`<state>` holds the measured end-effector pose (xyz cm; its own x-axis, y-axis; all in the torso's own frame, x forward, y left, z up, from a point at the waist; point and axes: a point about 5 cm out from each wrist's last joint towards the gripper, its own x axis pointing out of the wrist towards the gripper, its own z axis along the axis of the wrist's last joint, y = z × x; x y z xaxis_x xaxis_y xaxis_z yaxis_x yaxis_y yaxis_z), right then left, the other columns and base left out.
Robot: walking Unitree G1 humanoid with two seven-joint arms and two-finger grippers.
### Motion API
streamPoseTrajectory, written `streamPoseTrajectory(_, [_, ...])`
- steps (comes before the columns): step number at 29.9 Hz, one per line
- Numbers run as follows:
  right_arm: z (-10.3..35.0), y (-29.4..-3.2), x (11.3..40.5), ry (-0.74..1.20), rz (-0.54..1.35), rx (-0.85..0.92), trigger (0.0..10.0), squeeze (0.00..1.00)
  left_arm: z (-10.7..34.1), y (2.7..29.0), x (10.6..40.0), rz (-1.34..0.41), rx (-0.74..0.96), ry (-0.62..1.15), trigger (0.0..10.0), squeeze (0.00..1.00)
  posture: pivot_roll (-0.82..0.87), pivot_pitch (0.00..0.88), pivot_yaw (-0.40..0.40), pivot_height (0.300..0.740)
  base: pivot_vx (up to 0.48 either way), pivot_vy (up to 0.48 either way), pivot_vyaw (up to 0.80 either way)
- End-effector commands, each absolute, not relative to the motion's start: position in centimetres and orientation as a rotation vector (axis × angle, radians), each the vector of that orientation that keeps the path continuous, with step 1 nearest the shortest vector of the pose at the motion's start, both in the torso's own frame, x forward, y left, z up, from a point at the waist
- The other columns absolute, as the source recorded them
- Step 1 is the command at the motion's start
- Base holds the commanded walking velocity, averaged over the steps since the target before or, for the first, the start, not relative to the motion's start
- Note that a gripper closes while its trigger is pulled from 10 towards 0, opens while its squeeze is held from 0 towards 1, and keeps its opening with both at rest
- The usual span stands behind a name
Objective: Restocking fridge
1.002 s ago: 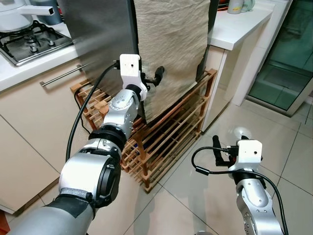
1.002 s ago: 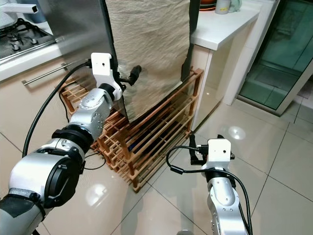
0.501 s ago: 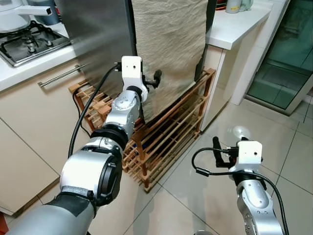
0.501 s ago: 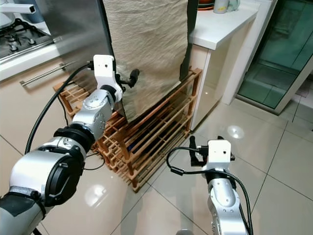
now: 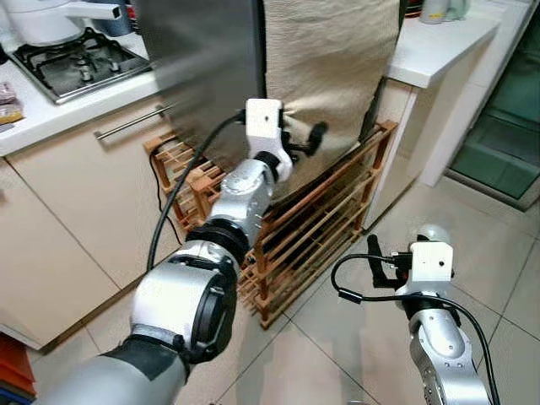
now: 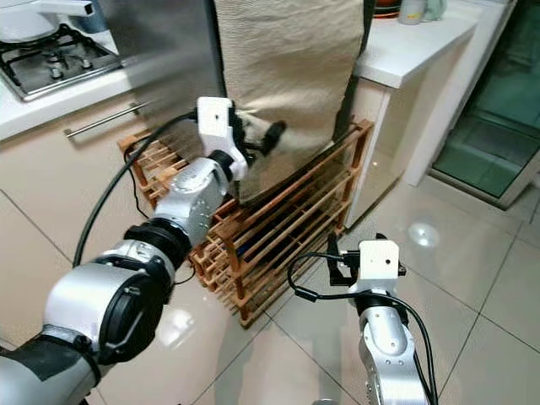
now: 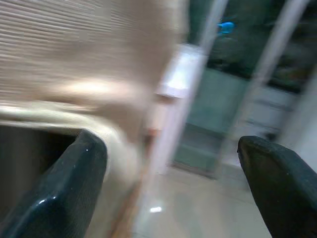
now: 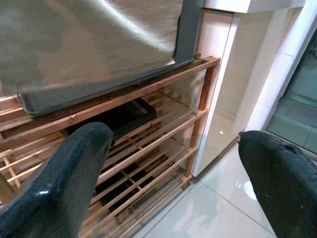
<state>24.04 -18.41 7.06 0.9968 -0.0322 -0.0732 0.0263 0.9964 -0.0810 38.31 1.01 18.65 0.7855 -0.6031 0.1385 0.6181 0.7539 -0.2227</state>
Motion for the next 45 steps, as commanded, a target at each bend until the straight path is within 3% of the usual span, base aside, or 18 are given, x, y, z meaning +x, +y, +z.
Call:
streamPoseTrajectory(1, [7.7,-18.5,24.3,0.053,-0.026,-0.096,10.0,0.0,20.1,-0.9,37.7,-0.779,-0.265,-0.126,10.0,0.0,-0.36,0.0,0.106,0.74,0.0,0.0,0.0])
streamPoseTrajectory(5, [7.7,-18.4,24.4,0.053,-0.025,-0.096,10.0,0.0,19.5,-1.3,37.0,-0.837,-0.18,-0.154,10.0,0.0,-0.35,0.0,0.116,0.74,0.0,0.0,0.0])
streamPoseTrajectory(9, [8.0,-18.1,24.5,0.038,-0.034,-0.086,10.0,0.0,16.9,1.2,36.7,-0.811,-0.082,-0.136,10.0,0.0,-0.34,0.0,0.119,0.74,0.0,0.0,0.0])
streamPoseTrajectory(11, [8.6,-17.8,24.6,0.015,-0.041,-0.078,10.0,0.0,14.1,5.1,36.1,-0.74,-0.052,-0.098,10.0,0.0,-0.32,0.0,0.118,0.74,0.0,0.0,0.0])
streamPoseTrajectory(12, [8.6,-17.8,24.6,0.015,-0.041,-0.078,10.0,0.0,14.1,5.1,36.1,-0.74,-0.052,-0.098,10.0,0.0,-0.32,0.0,0.118,0.74,0.0,0.0,0.0])
streamPoseTrajectory(13, [9.4,-17.6,24.4,-0.01,-0.051,-0.071,10.0,0.0,12.3,9.3,34.9,-0.625,-0.065,-0.082,10.0,0.0,-0.29,0.0,0.107,0.74,0.0,0.0,0.0])
streamPoseTrajectory(16, [10.2,-17.8,23.3,-0.03,-0.045,-0.071,10.0,0.0,11.7,15.3,31.9,-0.4,-0.048,-0.127,10.0,0.0,-0.24,0.0,0.081,0.74,0.0,0.0,0.0])
streamPoseTrajectory(20, [10.3,-18.0,22.6,-0.026,-0.031,-0.073,10.0,0.0,11.6,17.2,29.8,-0.34,-0.02,-0.137,10.0,0.0,-0.21,0.0,0.063,0.74,0.0,0.0,0.0])
streamPoseTrajectory(23, [10.0,-18.5,21.8,-0.007,0.007,-0.09,10.0,0.0,11.0,20.4,25.5,-0.154,0.018,-0.146,10.0,0.0,-0.15,0.0,0.026,0.74,0.0,0.0,0.0])
streamPoseTrajectory(25, [9.5,-19.0,22.0,0.005,0.008,-0.092,10.0,0.0,11.0,20.8,24.1,-0.069,0.001,-0.154,10.0,0.0,-0.14,0.0,0.015,0.74,0.0,0.0,0.0])
streamPoseTrajectory(31, [9.5,-18.5,23.2,-0.014,0.014,-0.089,10.0,0.0,12.1,18.3,24.5,-0.112,-0.03,-0.124,10.0,0.0,-0.11,0.0,-0.002,0.74,0.0,0.0,0.0])
streamPoseTrajectory(40, [10.1,-18.8,23.5,-0.066,-0.025,-0.063,10.0,0.0,11.0,19.0,23.2,-0.05,-0.043,-0.022,10.0,0.0,-0.13,0.0,0.015,0.74,0.0,0.0,0.0])
streamPoseTrajectory(45, [10.1,-18.0,24.6,-0.072,0.005,-0.088,10.0,0.0,12.7,18.0,26.0,-0.131,-0.034,-0.082,10.0,0.0,-0.16,0.0,0.043,0.74,0.204,0.0,0.0])
